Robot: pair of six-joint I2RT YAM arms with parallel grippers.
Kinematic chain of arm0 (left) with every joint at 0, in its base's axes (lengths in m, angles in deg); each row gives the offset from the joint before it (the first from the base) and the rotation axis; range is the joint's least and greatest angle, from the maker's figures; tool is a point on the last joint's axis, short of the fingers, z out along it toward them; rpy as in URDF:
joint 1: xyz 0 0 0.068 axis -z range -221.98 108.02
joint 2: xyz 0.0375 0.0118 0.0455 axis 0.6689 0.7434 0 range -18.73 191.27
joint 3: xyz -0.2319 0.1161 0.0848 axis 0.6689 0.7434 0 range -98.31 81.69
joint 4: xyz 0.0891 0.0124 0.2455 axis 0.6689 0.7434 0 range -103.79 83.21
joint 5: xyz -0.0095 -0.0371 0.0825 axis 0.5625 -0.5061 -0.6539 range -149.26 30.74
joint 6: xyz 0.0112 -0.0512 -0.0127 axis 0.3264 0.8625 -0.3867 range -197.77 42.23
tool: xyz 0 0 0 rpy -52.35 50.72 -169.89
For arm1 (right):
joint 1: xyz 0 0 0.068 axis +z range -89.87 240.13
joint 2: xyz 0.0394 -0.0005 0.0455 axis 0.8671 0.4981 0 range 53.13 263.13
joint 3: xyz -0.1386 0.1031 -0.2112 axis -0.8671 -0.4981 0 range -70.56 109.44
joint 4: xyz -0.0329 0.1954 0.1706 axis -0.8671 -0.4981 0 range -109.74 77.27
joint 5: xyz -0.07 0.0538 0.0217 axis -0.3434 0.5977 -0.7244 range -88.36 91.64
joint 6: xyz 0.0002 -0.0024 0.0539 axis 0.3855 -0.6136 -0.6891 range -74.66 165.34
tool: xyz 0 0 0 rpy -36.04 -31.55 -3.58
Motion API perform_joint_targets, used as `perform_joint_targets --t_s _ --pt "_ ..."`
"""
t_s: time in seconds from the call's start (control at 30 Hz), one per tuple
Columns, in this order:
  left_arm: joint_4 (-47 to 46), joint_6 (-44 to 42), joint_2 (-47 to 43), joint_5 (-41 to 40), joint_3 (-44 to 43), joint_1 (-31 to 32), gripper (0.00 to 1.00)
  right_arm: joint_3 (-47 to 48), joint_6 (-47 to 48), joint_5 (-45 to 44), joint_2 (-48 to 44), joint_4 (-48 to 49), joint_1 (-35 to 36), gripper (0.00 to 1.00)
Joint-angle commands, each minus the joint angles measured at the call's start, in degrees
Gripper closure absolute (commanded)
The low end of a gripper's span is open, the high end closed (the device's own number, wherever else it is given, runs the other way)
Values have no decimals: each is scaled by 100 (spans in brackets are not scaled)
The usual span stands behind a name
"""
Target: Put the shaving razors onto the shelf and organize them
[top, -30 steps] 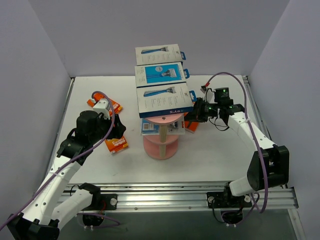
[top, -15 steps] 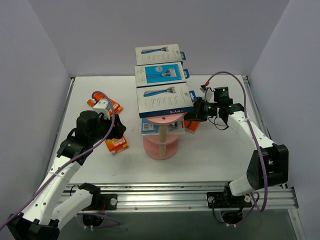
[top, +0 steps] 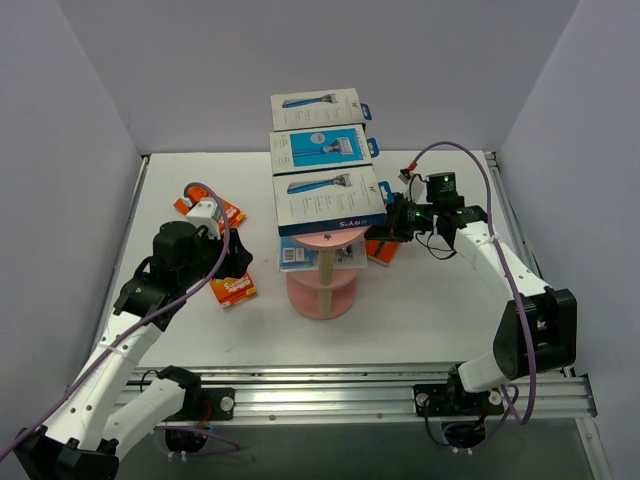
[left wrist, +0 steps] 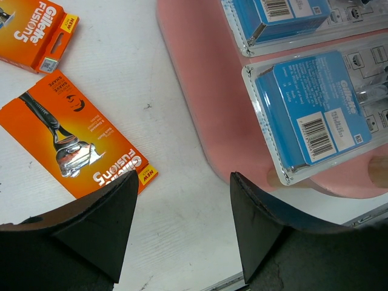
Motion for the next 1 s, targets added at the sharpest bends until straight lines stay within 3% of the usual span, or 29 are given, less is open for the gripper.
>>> perform_joint_targets --t_s 0.0,0.33,0.43,0.57,0.77,0.97 --pt "-132 -36 -14 67 -11 -34 29 198 66 -4 -31 -9 31 97" --pt "-106 -36 -14 -29 -20 -34 29 48 329 -206 -391 -404 -671 93" --pt "-97 -36 -5 -73 -20 -34 29 -57 540 -391 -523 -615 -970 87" --pt "-71 -36 12 -135 -37 -25 29 -303 532 -925 -681 -615 -1085 71" --pt "17 -28 21 -381 -55 -34 26 -890 41 -1340 -971 -98 -1294 60" --pt "61 16 47 -697 -64 -25 18 -1902 -531 -1446 -1086 983 -1559 57"
